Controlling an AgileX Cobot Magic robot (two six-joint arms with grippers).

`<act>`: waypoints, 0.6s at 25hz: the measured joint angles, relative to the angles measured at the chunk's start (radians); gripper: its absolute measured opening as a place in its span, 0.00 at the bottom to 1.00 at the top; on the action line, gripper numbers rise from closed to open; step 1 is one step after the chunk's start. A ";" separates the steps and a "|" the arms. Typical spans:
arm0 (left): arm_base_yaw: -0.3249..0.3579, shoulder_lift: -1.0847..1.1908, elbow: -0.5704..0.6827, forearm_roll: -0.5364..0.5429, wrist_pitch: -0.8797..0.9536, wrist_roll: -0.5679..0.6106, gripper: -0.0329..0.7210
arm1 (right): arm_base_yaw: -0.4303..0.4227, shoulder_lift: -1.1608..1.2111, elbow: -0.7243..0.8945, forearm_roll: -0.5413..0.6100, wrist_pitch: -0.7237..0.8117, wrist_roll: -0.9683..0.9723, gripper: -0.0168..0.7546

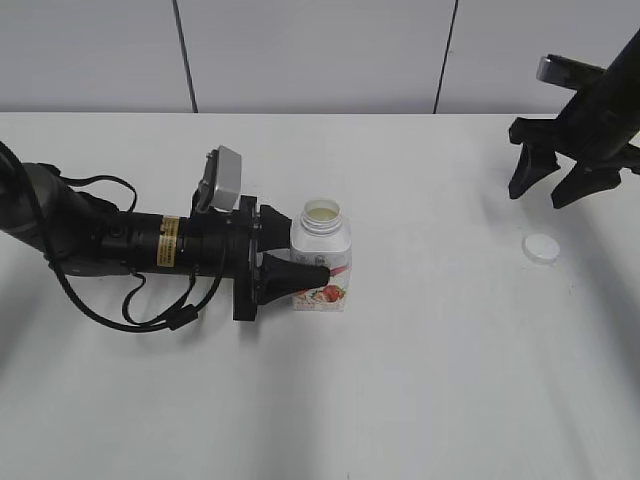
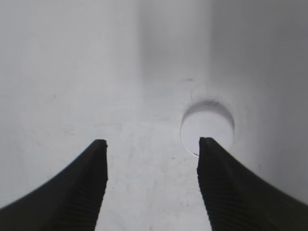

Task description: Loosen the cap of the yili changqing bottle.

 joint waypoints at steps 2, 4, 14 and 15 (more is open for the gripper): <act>0.000 0.000 0.000 0.000 0.002 -0.004 0.61 | 0.000 0.000 -0.010 0.001 0.007 0.000 0.63; 0.000 0.002 0.000 0.006 0.009 -0.017 0.72 | 0.000 0.000 -0.012 0.001 0.019 0.000 0.63; 0.000 -0.025 0.000 0.014 0.015 -0.038 0.89 | 0.000 0.000 -0.035 -0.011 0.105 0.001 0.63; 0.000 -0.036 0.000 0.016 0.015 -0.038 0.89 | 0.000 0.000 -0.047 -0.012 0.118 0.001 0.63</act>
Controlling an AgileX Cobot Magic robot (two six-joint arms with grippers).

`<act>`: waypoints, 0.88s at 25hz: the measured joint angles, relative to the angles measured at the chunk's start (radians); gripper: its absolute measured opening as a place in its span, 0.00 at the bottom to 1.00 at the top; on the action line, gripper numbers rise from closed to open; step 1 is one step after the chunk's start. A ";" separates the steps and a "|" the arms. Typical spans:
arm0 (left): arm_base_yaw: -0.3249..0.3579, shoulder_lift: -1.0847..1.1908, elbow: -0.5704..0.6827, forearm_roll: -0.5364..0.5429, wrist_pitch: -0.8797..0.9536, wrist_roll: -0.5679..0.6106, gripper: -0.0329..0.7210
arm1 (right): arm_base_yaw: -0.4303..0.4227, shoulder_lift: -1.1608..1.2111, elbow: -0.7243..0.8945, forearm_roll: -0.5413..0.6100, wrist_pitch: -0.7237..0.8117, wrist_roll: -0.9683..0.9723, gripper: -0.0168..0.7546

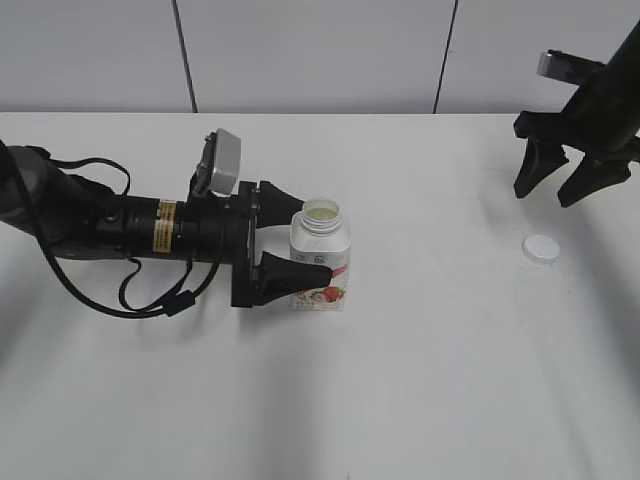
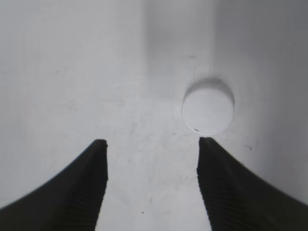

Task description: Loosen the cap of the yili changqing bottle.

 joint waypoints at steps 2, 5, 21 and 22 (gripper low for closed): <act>0.000 -0.027 0.000 0.012 0.000 0.000 0.88 | 0.000 0.000 -0.026 -0.002 0.023 0.000 0.63; 0.000 -0.071 0.000 0.021 0.000 0.000 0.87 | 0.000 0.000 -0.066 -0.001 0.059 0.001 0.63; 0.000 -0.451 0.001 0.246 0.361 -0.308 0.83 | 0.000 -0.068 -0.173 0.054 0.156 0.002 0.63; 0.000 -0.485 0.001 0.268 0.435 -0.338 0.83 | 0.000 -0.077 -0.182 0.060 0.156 0.002 0.63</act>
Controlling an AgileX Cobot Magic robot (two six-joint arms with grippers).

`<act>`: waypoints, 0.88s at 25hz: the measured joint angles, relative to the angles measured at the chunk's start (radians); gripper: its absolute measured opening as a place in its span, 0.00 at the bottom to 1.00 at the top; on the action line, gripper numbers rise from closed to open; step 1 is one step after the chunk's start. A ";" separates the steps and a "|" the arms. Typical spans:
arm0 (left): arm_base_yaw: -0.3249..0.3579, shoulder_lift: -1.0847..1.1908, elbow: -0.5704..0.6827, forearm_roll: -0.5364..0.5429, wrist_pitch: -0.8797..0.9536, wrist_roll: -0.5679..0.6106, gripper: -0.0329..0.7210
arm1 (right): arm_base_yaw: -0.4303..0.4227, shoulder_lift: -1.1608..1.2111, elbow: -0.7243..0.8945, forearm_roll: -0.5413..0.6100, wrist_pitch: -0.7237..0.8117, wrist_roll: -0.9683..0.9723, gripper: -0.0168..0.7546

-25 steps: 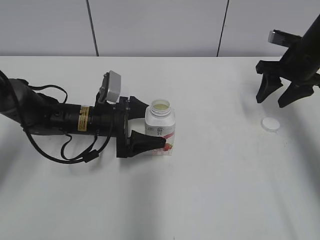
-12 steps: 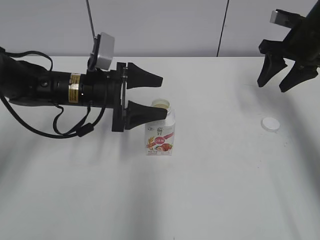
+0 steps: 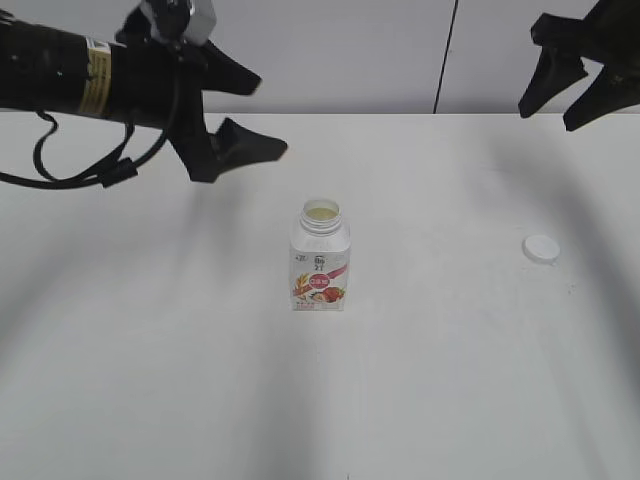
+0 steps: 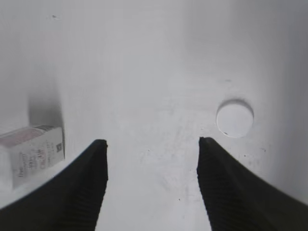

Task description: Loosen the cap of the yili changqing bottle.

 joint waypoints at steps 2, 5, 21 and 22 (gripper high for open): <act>0.000 -0.058 0.000 0.042 0.139 -0.051 0.83 | 0.000 -0.014 -0.026 0.015 0.000 0.000 0.63; 0.000 -0.130 0.000 0.105 0.364 -0.130 0.83 | 0.000 -0.032 -0.060 0.026 0.001 0.000 0.63; -0.001 -0.160 -0.032 -0.983 1.274 0.290 0.83 | 0.001 -0.048 -0.113 0.050 0.002 0.000 0.63; -0.003 -0.163 -0.046 -1.097 1.302 0.367 0.82 | 0.001 -0.048 -0.113 0.050 0.002 0.000 0.63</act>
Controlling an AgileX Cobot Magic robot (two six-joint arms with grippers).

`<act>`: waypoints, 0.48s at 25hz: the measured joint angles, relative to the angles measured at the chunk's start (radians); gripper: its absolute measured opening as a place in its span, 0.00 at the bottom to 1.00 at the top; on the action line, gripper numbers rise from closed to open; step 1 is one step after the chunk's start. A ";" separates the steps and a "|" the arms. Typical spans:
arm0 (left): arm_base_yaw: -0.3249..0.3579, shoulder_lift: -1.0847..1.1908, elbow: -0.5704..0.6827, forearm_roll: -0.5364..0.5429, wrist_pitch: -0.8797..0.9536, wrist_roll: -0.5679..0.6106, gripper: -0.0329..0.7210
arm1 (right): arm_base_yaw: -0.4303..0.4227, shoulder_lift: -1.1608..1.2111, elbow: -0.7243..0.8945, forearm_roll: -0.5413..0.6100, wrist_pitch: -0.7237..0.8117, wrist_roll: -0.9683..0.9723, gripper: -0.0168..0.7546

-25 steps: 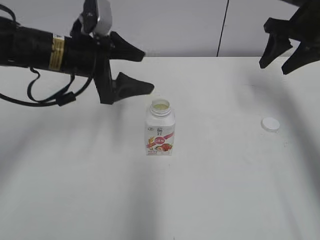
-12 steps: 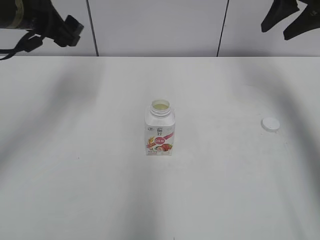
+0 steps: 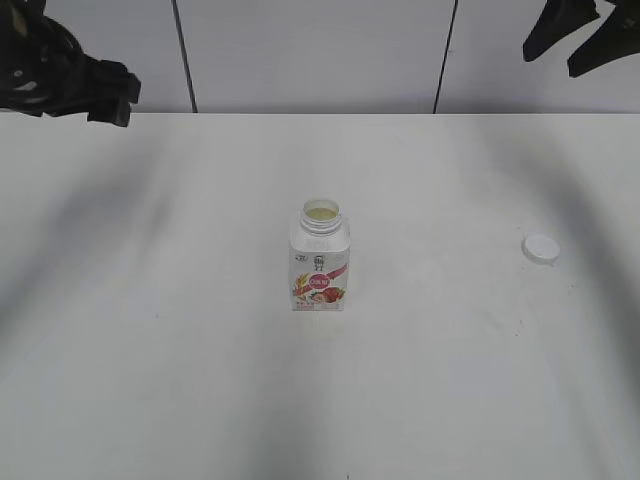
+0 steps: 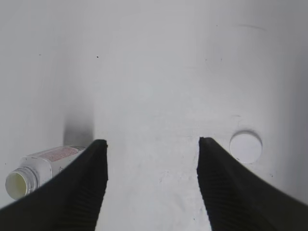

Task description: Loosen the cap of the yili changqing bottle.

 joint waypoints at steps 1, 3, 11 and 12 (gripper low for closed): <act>-0.002 -0.004 -0.020 -0.091 0.028 0.072 0.82 | 0.000 0.000 0.000 -0.002 0.000 0.000 0.63; -0.006 -0.018 -0.060 -0.272 0.097 0.173 0.81 | 0.000 0.000 0.000 -0.021 0.000 0.000 0.63; 0.085 -0.030 -0.197 -0.431 0.492 0.284 0.80 | 0.000 -0.078 0.041 -0.213 0.000 0.028 0.63; 0.096 -0.033 -0.202 -0.431 0.542 0.296 0.80 | 0.000 -0.106 0.068 -0.221 -0.001 0.029 0.63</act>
